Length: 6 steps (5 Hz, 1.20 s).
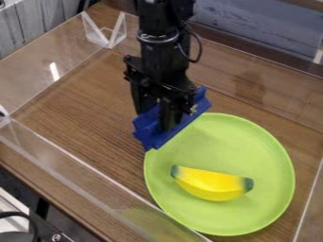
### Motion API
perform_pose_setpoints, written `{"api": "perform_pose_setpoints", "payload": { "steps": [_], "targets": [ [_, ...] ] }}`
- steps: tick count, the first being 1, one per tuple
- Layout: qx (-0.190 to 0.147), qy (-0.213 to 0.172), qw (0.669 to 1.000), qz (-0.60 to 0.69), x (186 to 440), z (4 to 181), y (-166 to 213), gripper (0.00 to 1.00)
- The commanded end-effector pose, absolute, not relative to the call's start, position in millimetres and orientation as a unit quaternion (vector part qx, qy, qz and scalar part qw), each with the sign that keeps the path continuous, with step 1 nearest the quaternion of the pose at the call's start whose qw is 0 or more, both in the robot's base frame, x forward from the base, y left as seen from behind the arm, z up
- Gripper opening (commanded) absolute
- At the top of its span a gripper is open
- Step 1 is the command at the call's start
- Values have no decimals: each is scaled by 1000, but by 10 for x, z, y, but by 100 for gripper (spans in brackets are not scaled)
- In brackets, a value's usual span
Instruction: Put the blue object in the green plate
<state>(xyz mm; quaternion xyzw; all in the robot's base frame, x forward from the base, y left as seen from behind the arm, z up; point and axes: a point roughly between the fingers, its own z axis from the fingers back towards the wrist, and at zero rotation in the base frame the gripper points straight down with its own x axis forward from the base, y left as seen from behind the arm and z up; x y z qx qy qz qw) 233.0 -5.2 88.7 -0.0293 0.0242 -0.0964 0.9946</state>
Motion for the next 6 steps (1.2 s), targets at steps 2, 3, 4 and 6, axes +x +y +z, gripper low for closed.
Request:
{"api": "perform_pose_setpoints", "payload": {
  "steps": [2,3,4,6],
  "targets": [
    [-34,-10,995,-89,2363,1044,-147,0],
    [-38,-11,996,-85,2344,1038,-195,0],
    [-42,-12,996,-83,2320,1030,-249,0],
    [-52,-13,995,-81,2283,999,-334,0]
  ]
}}
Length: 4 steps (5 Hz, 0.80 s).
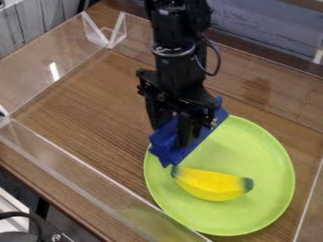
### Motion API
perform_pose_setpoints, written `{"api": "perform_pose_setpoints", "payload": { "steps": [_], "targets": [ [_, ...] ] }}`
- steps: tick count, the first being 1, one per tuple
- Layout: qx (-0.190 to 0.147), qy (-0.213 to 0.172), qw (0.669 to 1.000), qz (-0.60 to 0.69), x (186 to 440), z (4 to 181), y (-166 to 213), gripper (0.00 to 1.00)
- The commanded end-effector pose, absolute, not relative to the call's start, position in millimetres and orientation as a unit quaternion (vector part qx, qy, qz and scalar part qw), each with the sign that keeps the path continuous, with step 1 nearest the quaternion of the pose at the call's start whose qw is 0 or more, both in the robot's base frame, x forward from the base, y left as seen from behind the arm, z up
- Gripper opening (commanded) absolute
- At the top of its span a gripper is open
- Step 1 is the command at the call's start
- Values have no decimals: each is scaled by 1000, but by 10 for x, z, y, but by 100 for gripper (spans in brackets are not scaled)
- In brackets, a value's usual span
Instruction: Put the blue object in the green plate
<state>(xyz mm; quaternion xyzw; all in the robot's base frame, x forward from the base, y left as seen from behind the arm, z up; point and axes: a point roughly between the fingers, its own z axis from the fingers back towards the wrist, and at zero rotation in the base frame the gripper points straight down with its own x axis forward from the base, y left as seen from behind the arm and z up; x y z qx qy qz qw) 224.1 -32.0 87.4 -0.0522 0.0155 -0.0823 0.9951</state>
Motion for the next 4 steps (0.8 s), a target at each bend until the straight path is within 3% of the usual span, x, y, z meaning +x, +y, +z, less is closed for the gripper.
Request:
{"api": "perform_pose_setpoints", "payload": {
  "steps": [1,4],
  "targets": [
    [-58,-14,995,-81,2268,966,-374,0],
    [-79,-18,993,-87,2230,875,-469,0]
  ]
}}
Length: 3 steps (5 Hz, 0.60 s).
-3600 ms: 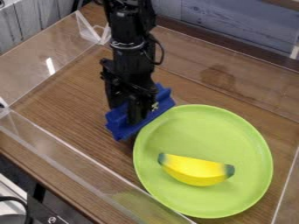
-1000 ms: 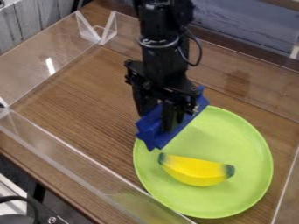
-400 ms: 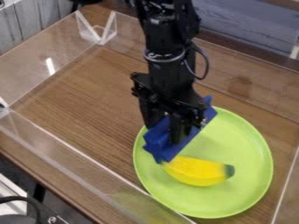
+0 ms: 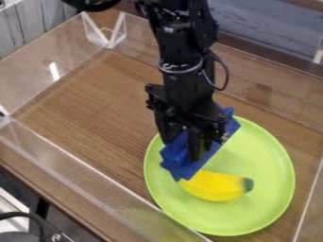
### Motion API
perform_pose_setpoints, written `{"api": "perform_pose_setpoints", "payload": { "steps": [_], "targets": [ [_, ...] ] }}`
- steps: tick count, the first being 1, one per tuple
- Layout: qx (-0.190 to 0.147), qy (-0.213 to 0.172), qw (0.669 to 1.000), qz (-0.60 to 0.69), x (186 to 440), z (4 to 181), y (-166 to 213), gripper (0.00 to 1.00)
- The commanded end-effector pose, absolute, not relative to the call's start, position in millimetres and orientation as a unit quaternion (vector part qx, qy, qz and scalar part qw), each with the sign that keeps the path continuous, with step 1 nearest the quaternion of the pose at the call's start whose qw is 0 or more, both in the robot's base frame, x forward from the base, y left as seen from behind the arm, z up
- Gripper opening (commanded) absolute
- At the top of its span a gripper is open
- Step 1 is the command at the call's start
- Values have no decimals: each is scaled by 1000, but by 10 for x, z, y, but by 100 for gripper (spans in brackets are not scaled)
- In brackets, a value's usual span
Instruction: Put the blue object in the green plate
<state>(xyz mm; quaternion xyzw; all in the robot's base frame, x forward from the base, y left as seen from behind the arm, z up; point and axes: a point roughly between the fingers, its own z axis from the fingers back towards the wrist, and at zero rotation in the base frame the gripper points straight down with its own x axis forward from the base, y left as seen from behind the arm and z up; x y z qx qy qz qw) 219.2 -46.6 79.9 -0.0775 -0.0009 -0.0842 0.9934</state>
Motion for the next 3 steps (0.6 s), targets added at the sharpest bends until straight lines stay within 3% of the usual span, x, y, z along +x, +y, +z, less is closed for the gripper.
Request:
{"api": "perform_pose_setpoints", "payload": {
  "steps": [1,3],
  "targets": [
    [-86,-18,992,-91,2243,846,-472,100],
    [-92,-16,991,-96,2233,817,-506,100]
  ]
}}
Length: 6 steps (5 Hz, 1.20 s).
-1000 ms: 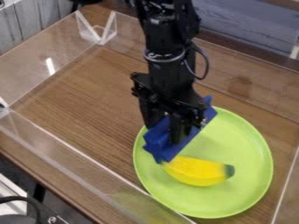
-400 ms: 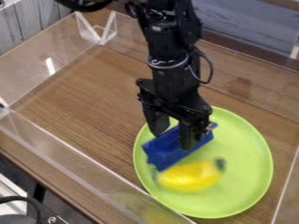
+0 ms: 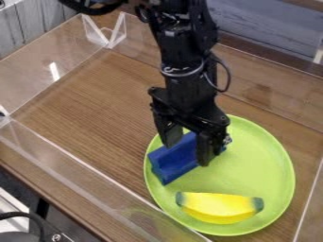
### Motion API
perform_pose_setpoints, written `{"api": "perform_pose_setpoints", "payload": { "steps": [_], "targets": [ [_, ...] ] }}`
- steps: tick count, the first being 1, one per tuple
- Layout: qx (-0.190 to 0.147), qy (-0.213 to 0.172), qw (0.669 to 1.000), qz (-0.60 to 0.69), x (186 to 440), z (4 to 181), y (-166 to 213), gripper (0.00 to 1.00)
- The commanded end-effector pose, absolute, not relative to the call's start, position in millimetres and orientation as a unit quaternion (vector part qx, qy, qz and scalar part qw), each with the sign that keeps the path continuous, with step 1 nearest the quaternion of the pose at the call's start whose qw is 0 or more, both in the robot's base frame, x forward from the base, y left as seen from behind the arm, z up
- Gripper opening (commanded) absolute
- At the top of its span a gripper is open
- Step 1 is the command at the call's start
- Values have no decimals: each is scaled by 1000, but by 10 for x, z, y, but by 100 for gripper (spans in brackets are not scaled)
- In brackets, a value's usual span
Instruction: Put the blue object in the green plate
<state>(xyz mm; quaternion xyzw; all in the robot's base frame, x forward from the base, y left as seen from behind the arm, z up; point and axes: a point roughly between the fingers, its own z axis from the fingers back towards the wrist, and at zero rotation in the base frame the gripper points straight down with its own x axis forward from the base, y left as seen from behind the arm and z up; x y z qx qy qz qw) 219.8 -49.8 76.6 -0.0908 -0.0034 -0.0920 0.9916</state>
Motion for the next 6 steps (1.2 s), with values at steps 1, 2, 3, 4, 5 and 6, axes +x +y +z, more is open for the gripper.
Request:
{"api": "perform_pose_setpoints", "payload": {
  "steps": [1,2,3,4,5,6],
  "targets": [
    [-93,-15,990,-100,2219,790,-529,100],
    [-96,-15,990,-98,2201,828,-528,100],
    [-98,-15,990,-95,2185,869,-528,100],
    [-101,-15,990,-93,2169,912,-524,100],
    [-103,-16,990,-91,2155,958,-517,100],
    [-105,-17,990,-88,2147,1001,-504,100]
  ]
}}
